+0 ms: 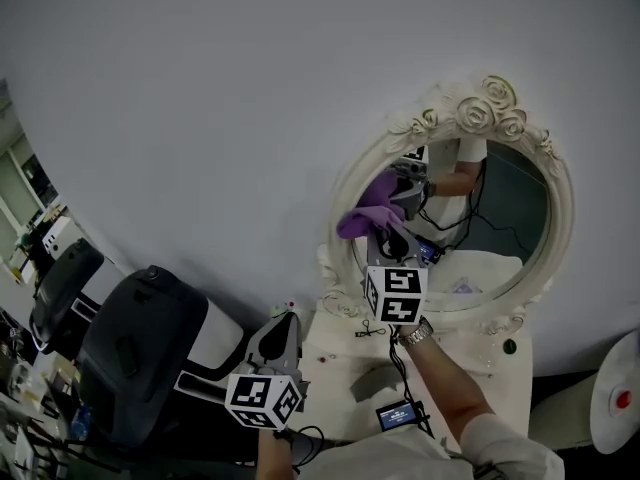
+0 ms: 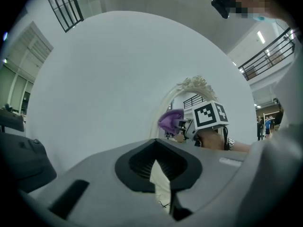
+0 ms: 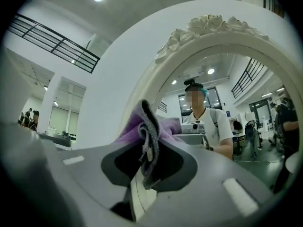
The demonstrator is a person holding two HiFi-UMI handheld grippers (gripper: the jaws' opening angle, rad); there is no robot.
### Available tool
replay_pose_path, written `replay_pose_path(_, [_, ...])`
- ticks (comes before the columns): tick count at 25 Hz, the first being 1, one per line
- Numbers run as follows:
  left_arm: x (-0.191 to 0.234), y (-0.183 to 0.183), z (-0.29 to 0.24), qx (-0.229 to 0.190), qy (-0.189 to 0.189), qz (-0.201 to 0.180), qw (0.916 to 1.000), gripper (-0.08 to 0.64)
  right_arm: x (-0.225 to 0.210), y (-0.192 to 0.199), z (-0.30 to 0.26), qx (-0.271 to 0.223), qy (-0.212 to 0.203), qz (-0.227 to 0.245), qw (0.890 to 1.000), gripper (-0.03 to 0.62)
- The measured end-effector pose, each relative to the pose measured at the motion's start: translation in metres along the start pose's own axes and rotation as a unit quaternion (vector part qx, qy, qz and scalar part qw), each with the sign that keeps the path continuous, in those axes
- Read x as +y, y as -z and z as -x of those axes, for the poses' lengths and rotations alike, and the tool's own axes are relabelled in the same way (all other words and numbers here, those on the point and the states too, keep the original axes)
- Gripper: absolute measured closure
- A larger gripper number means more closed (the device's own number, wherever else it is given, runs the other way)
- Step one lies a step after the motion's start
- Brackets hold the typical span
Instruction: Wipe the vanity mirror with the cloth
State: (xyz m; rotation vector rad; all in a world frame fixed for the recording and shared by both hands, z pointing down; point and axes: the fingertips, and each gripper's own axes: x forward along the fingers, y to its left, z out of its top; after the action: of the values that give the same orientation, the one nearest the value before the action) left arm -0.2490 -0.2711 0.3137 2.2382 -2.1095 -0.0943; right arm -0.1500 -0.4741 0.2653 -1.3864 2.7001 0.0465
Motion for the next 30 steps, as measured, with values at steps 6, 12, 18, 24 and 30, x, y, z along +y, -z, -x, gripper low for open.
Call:
replay_pose_path(6, [-0.013, 0.002, -0.018, 0.009, 0.03, -0.009, 0.9995, 0.56, -0.021, 0.001, 0.007, -0.003, 0.029, 0.006, 1.0, 0.515])
replay_pose_path(12, [-0.059, 0.007, -0.046, 0.013, 0.097, -0.013, 0.9951, 0.56, -0.084, -0.001, 0.037, -0.003, 0.086, 0.008, 0.996, 0.512])
replay_pose_path(18, [-0.108, 0.012, -0.073, 0.015, 0.158, -0.006, 0.9873, 0.56, -0.157, -0.003, 0.075, 0.003, 0.154, 0.012, 0.988, 0.509])
replay_pose_path(24, [-0.155, 0.02, -0.097, 0.023, 0.205, 0.001, 0.9786, 0.56, -0.212, -0.001, 0.109, 0.013, 0.199, 0.026, 0.98, 0.508])
replay_pose_path(30, [-0.19, 0.026, -0.112, 0.025, 0.226, 0.006, 0.9738, 0.56, -0.254, -0.001, 0.133, 0.018, 0.22, 0.03, 0.975, 0.506])
